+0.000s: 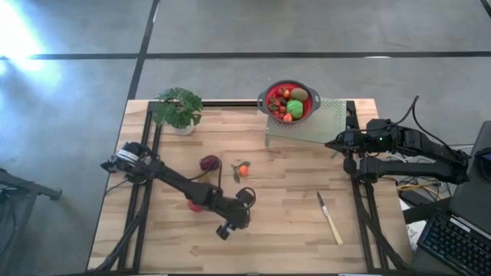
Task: Pick & Place Fruit
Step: Put the pear into the strainer bowl on the shelf
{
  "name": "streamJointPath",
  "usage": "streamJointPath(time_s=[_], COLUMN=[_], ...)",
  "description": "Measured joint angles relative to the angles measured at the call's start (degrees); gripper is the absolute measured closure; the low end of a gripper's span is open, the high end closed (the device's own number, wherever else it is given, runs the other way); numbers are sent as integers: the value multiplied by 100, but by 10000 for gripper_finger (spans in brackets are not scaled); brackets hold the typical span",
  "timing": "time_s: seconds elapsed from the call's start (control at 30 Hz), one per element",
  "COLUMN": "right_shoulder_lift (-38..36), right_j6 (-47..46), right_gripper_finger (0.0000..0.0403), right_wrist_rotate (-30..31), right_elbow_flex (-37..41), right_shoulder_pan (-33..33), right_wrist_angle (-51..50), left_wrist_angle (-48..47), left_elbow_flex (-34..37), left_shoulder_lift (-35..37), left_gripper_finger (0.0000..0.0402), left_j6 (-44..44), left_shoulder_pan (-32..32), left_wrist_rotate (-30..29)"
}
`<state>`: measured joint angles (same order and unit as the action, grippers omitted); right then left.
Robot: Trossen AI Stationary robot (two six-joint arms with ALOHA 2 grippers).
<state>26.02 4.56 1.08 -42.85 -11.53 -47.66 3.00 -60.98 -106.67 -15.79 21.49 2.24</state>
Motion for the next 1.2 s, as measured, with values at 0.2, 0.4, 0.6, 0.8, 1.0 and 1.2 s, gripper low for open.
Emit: streamJointPath(time_s=[0.2,0.4,0.6,0.8,1.0,1.2], right_shoulder_lift=[-1,0,-2,-2,0,-2], right_j6=[0,0,0,0,0,0], right_gripper_finger=[390,390,390,390,390,390], right_wrist_rotate=[-1,-2,-2,-2,-1,-2], right_elbow_flex=[1,0,1,0,0,0], right_shoulder_pan=[0,0,0,0,0,0], right_wrist_angle=[0,0,0,0,0,0], left_wrist_angle=[8,1,8,4,-8,-3], left_elbow_flex=[-684,-1720,-2773,-3449,-3625,-3621], left_shoulder_lift=[2,4,9,11,11,6], left_gripper_finger=[279,278,278,278,278,278], left_j6=[-266,-676,-1303,-1510,-1178,-838], left_shoulder_pan=[-79,-204,-388,-829,-1538,-2273], left_wrist_rotate=[-1066,-1824,-1850,-1441,-943,-304])
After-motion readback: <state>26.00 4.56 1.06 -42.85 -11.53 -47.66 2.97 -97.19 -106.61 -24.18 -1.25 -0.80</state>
